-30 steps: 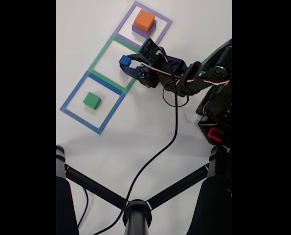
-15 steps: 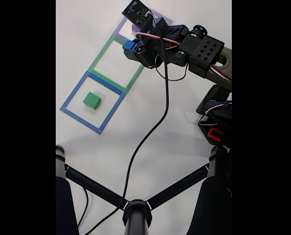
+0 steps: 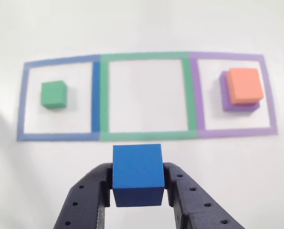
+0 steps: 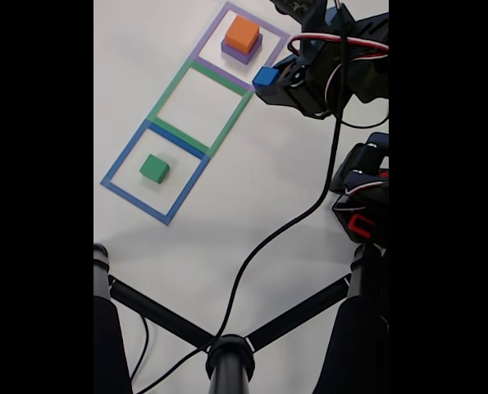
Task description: Tower of hanoi
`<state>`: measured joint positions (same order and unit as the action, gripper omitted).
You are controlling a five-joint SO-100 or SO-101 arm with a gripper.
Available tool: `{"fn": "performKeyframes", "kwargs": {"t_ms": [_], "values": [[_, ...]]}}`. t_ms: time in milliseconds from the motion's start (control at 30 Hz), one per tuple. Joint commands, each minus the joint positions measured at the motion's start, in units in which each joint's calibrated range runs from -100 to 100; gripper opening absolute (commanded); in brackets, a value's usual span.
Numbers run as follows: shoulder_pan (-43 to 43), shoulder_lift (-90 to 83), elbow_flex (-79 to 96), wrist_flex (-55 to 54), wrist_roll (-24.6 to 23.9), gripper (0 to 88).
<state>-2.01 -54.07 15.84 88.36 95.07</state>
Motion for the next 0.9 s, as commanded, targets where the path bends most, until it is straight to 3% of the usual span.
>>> {"fn": "performKeyframes", "kwargs": {"t_ms": [0,400,700,867], "values": [[-4.4,-2.6,-3.3,0.8,2.4,6.2],[-15.2,-2.8,9.2,-10.5,3.5,6.3],[-17.4,-1.2,32.5,-35.2,4.9,6.3],[-17.6,4.2,44.2,-55.9,4.9,6.4]]}}
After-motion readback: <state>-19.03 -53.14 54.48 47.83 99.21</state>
